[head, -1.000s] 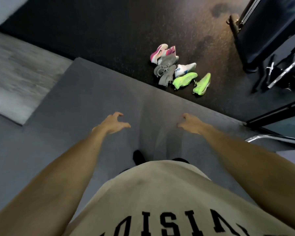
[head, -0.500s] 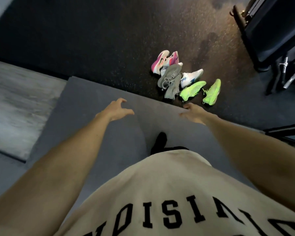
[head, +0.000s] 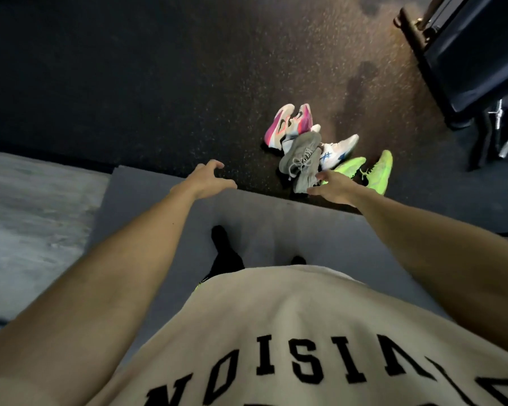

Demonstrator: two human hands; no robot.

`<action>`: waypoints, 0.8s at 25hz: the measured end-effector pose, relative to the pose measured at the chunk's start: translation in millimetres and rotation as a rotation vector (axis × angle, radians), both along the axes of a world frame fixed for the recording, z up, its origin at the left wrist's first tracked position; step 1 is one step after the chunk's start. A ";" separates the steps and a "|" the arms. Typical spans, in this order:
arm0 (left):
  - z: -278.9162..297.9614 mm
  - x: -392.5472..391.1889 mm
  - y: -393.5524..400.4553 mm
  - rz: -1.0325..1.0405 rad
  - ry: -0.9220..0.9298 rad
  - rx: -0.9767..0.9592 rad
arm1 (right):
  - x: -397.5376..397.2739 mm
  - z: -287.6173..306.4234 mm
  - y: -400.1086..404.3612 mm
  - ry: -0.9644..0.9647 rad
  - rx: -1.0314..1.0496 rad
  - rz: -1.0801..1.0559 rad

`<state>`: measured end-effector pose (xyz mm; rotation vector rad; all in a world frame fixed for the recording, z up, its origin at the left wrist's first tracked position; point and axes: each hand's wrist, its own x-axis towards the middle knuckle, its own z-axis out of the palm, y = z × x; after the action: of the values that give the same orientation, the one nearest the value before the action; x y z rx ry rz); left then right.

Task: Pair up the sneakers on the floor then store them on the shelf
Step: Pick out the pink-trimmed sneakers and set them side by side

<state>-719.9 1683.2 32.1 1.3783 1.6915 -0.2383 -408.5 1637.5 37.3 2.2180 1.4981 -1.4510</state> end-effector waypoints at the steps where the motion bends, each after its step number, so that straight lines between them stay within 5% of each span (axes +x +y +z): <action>1: -1.2 -10.5 22.4 -0.031 -0.003 -0.002 | -11.5 -1.0 13.5 -0.006 -0.002 -0.030; 14: -13.1 0.7 266.1 -0.354 0.075 -0.038 | -36.6 6.5 187.4 -0.016 0.091 -0.316; 20: -89.7 49.6 364.7 -0.393 0.083 0.031 | 4.1 -61.0 295.4 -0.069 0.144 -0.325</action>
<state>-670.3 2047.8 -57.6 1.7390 1.4820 -0.4982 -404.4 1933.0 -23.7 2.6706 1.3056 -1.3629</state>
